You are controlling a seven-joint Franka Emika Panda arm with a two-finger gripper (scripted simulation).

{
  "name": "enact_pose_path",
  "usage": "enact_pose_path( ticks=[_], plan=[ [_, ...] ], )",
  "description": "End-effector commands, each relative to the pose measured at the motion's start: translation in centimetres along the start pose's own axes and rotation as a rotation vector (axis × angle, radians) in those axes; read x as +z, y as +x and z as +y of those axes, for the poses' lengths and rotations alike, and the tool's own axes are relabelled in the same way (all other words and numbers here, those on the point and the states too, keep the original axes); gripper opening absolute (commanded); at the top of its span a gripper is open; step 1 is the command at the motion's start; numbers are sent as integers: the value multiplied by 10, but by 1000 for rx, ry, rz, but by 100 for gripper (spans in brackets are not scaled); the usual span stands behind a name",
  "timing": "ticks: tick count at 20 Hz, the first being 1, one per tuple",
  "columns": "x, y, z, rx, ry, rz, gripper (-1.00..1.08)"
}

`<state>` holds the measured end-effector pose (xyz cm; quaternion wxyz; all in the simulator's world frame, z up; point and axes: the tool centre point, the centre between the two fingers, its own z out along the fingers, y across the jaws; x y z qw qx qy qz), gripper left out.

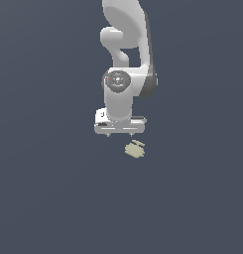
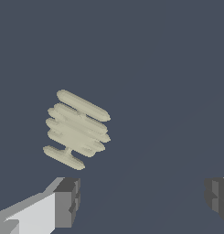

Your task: Pick up the object and move it to a goal position.

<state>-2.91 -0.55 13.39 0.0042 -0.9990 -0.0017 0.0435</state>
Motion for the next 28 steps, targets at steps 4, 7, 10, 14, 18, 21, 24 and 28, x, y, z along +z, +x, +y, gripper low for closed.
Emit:
enact_pose_path(
  ticks=[4, 7, 10, 14, 18, 21, 24, 28],
  plan=[
    [1, -1, -1, -5, 2, -4, 28],
    [2, -2, -4, -15, 5, -12, 28],
    [2, -3, -5, -17, 6, -13, 28],
    [4, -2, -5, -23, 11, -16, 28],
    [7, -2, -4, -41, 26, -25, 28],
    [12, -2, -4, -62, 44, -35, 28],
    [18, -1, -5, -90, 69, -46, 28],
    [27, 0, -5, -137, 115, -63, 28]
  ],
)
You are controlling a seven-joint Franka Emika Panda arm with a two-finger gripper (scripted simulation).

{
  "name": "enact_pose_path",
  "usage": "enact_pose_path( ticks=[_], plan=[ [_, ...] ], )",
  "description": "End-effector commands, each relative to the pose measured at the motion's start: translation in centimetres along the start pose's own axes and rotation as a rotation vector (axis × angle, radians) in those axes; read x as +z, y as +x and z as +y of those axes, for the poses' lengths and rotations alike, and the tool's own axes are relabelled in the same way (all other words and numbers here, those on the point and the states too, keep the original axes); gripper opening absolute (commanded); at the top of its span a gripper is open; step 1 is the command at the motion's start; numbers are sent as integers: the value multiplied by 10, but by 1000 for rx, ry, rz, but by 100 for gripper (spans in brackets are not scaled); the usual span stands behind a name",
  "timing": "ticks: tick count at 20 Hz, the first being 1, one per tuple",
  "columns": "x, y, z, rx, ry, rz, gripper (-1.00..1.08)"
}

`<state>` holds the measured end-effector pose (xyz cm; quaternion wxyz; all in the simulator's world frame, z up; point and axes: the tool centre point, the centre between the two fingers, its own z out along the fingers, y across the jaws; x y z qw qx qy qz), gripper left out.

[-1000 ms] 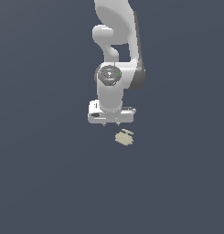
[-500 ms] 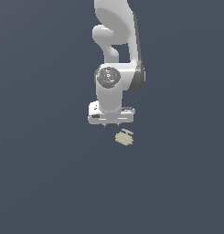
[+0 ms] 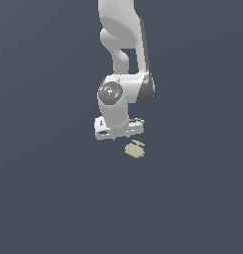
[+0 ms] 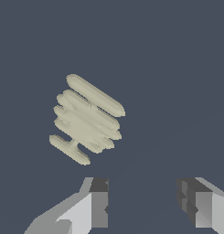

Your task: Pick up the object and move it to a goal position.

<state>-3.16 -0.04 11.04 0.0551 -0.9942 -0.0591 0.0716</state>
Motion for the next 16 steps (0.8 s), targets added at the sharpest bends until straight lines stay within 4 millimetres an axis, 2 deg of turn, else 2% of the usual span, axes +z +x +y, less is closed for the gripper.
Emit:
enact_pose_path(
  ticks=[1, 16],
  plan=[
    [6, 1, 0, -32, 32, -10, 28],
    [43, 10, -2, -259, 288, -10, 28]
  ],
)
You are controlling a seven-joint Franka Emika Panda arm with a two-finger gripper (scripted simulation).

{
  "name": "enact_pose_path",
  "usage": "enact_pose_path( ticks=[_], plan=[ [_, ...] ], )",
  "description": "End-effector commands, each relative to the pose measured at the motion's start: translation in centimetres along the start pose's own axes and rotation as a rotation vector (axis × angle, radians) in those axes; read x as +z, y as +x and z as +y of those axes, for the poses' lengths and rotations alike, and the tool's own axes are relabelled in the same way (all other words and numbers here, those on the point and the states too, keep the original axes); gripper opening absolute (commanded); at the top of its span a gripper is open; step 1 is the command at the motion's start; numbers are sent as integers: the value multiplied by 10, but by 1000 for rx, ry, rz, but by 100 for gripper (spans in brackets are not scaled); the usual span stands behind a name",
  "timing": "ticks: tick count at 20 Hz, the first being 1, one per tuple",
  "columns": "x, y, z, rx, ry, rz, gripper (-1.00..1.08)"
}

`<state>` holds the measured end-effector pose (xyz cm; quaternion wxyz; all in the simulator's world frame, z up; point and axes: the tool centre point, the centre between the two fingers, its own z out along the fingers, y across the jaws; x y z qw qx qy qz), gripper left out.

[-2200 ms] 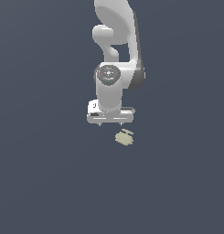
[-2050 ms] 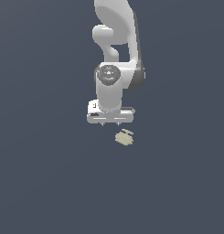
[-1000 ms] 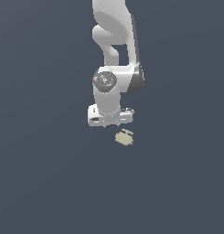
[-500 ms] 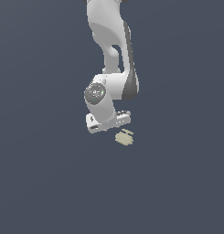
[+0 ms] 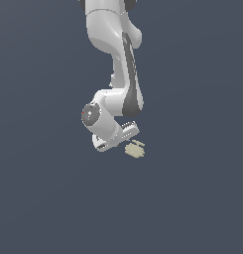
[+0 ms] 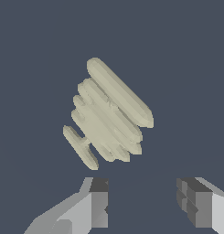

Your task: Pick up the object and move it to a goal position.

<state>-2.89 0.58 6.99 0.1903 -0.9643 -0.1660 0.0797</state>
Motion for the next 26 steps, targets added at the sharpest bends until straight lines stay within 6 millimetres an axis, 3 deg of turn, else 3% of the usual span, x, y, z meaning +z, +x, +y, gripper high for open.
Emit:
enact_pose_path(
  ticks=[1, 14, 26],
  plan=[
    [5, 2, 1, -40, 45, 11, 28],
    [19, 16, 4, -247, 270, 132, 28],
    [13, 32, 8, -435, 443, 338, 28]
  ],
)
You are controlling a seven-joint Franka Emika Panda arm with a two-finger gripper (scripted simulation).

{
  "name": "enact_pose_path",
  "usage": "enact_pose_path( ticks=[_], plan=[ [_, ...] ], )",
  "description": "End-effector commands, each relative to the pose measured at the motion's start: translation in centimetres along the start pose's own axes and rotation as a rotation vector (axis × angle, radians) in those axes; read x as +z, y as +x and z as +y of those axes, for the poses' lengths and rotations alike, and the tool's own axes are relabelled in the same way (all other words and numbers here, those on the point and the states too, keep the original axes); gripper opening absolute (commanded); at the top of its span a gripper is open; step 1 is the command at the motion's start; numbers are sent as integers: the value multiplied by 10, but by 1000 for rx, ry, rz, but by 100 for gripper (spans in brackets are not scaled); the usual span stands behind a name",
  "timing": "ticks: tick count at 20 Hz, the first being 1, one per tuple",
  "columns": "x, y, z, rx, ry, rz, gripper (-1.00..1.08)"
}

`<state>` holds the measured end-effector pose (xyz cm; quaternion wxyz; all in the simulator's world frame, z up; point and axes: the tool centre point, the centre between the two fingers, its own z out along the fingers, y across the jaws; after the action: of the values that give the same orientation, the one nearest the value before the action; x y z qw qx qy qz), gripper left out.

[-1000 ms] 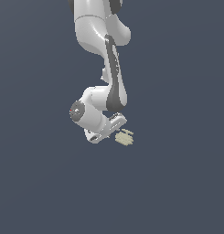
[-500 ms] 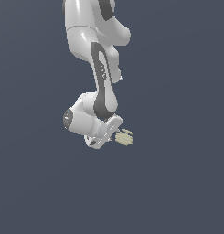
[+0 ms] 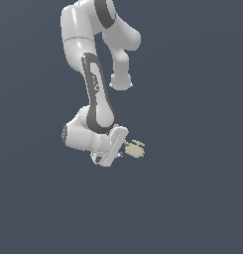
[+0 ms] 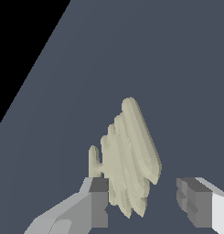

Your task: Pick up the object and move it to a goal position.

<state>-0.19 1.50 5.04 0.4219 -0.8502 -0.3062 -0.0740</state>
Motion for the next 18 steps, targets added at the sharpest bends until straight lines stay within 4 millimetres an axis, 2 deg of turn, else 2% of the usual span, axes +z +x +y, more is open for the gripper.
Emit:
enact_pose_path(
  ticks=[1, 10, 18],
  plan=[
    [-2, 4, 2, -42, 26, 45, 28],
    [-11, 13, 5, -140, 73, 158, 28],
    [-14, 15, 6, -160, 81, 183, 28]
  ],
)
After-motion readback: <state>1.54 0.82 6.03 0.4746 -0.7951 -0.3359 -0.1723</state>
